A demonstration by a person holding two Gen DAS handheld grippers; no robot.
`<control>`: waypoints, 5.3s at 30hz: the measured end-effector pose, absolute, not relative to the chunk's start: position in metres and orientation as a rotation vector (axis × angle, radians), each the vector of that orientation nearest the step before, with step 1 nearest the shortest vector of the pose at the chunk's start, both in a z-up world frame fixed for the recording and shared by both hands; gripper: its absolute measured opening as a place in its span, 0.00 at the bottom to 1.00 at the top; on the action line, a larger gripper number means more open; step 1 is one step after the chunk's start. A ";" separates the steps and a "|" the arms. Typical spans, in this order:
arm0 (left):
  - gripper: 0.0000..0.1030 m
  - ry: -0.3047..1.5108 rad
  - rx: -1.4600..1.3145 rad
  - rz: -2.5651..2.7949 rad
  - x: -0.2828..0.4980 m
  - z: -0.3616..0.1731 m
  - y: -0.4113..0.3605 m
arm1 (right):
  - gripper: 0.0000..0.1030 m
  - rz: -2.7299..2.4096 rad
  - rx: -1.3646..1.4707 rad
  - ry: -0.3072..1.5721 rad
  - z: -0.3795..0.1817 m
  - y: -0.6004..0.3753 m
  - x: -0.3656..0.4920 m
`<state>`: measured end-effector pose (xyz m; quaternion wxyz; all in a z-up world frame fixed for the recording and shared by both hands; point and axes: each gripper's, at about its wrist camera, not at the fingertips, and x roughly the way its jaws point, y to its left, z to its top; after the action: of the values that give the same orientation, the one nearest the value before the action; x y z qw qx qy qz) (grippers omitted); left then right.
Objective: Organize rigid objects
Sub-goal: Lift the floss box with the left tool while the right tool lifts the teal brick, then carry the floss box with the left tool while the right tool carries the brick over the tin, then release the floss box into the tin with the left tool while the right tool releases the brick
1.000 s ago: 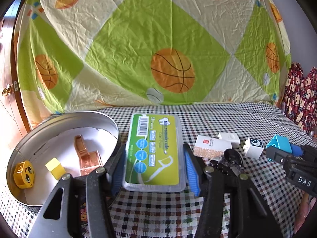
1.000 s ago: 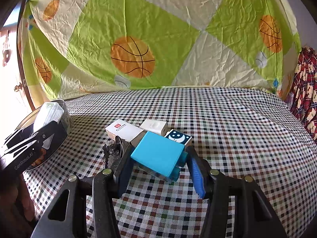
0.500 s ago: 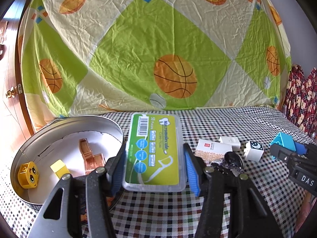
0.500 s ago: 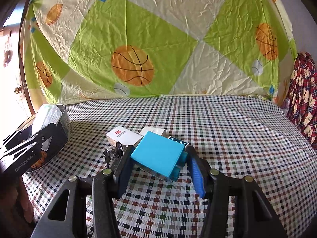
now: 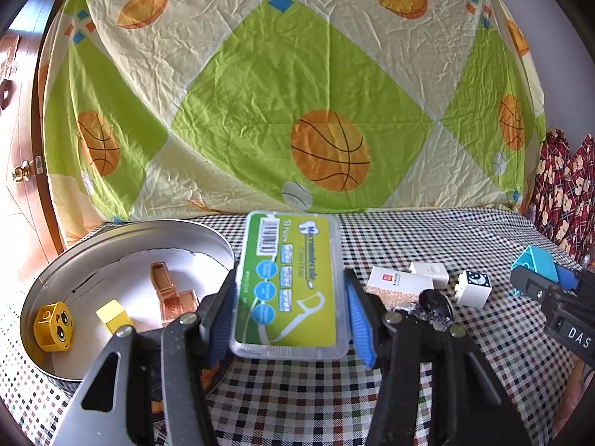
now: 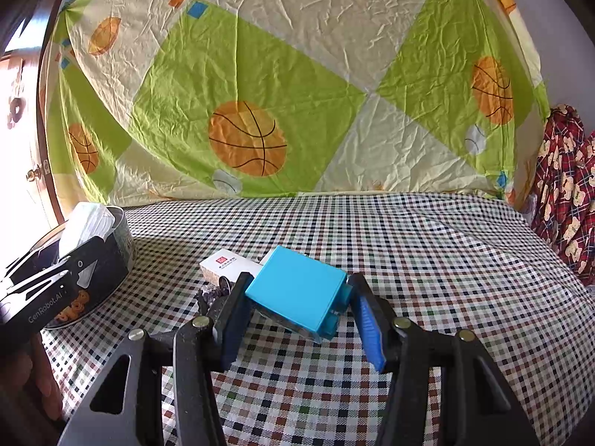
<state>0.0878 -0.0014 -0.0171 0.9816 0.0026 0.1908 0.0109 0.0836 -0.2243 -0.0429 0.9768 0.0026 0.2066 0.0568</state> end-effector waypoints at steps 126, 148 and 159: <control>0.52 0.501 -0.135 0.230 0.074 -0.016 0.165 | 0.53 0.551 -0.114 0.409 -0.024 0.004 0.114; 0.52 0.675 -0.083 0.249 0.118 -0.025 0.190 | 0.53 0.627 -0.173 0.601 -0.055 0.053 0.173; 0.56 0.690 -0.054 0.268 0.121 -0.025 0.192 | 0.55 0.623 -0.164 0.613 -0.061 0.055 0.180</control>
<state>0.1214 0.1923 -0.0248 0.9319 -0.0265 0.3371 0.1310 0.1800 0.0553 -0.0611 0.9028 -0.0793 0.2964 0.3014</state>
